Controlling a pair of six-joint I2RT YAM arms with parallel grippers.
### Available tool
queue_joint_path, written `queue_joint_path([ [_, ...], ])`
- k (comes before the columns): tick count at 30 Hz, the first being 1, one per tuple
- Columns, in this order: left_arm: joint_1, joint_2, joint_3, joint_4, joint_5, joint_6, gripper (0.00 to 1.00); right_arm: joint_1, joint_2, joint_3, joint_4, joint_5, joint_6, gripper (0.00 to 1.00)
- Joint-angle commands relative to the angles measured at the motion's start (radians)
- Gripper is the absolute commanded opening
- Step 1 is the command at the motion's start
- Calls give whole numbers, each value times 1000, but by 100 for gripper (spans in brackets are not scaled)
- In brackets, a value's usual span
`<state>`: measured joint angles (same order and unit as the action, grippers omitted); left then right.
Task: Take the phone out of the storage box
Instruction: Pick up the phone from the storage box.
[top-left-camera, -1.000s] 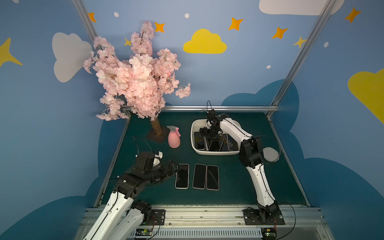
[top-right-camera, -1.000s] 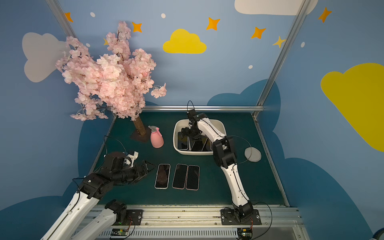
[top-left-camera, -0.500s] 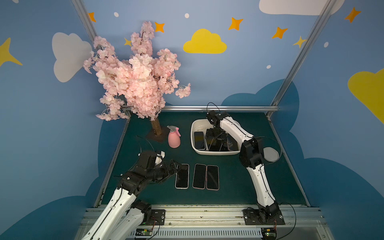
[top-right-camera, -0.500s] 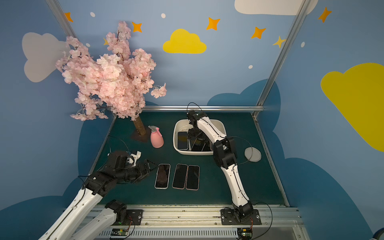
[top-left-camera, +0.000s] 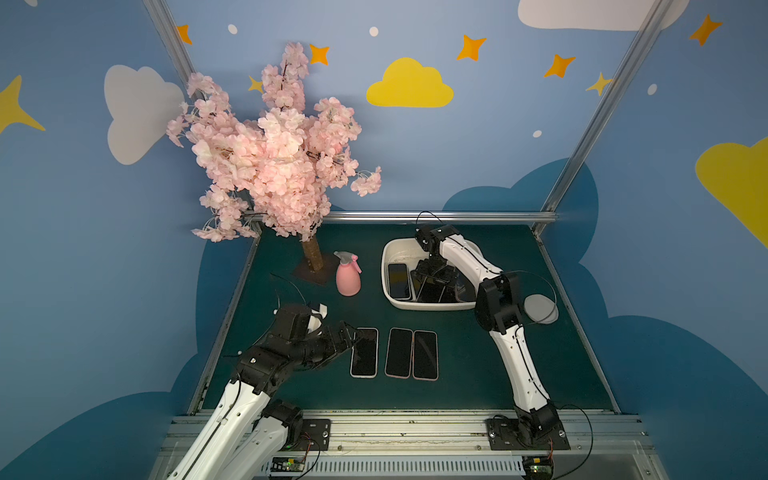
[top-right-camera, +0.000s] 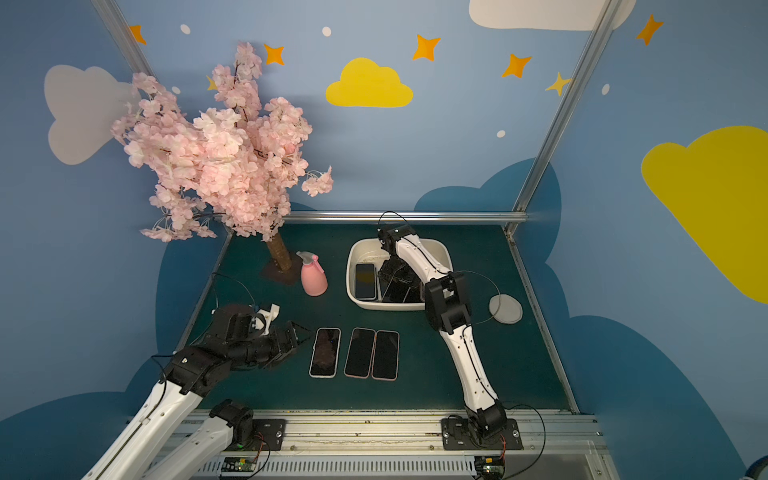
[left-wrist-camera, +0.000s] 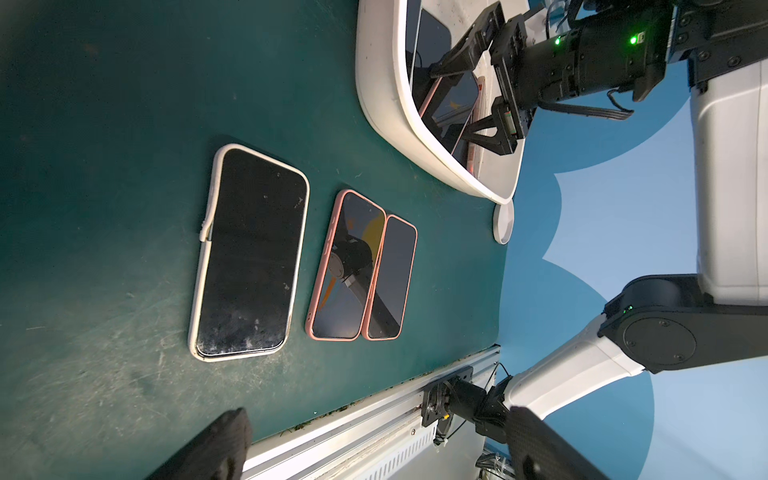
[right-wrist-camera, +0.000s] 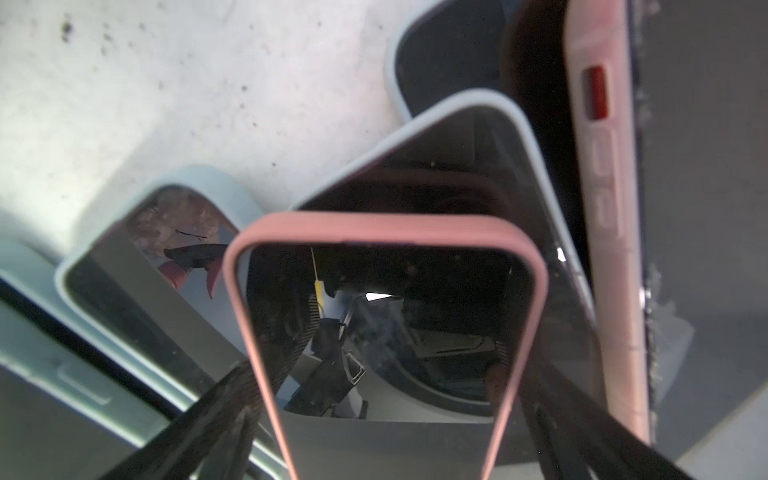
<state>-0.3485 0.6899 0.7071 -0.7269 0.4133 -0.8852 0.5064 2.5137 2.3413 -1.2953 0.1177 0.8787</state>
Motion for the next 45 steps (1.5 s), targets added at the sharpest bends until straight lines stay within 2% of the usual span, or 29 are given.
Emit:
queue_joint_path([
  [1,12,6,27,-23,1,27,99,-16,65,4,-19,-21,9,97],
  [4,18,14,26,-15,7,29,99,-18,69,2,-21,-22,-8,87],
  [6,23,20,23,-3,11,28,100,-22,67,-3,-21,-31,-25,71],
  [7,24,24,20,4,14,27,99,-24,64,-4,-21,-37,-37,59],
  [8,25,27,19,12,16,25,99,-28,59,-7,-21,-42,-45,54],
  [14,23,66,17,81,39,14,99,-45,-23,-20,-19,-16,-85,53],
  [20,16,132,39,209,114,21,100,-81,-150,19,6,-18,-161,53],
  [26,-72,252,100,350,125,48,99,-104,-277,11,30,-135,-261,53],
  [33,-199,493,223,493,123,76,99,-76,-446,-195,45,-415,-304,52],
  [38,-248,646,334,515,153,100,100,-5,-570,-369,70,-479,-338,52],
  [42,-277,712,369,537,171,98,92,33,-647,-475,109,-515,-309,52],
  [45,-294,731,376,540,168,100,88,43,-674,-496,128,-545,-291,52],
])
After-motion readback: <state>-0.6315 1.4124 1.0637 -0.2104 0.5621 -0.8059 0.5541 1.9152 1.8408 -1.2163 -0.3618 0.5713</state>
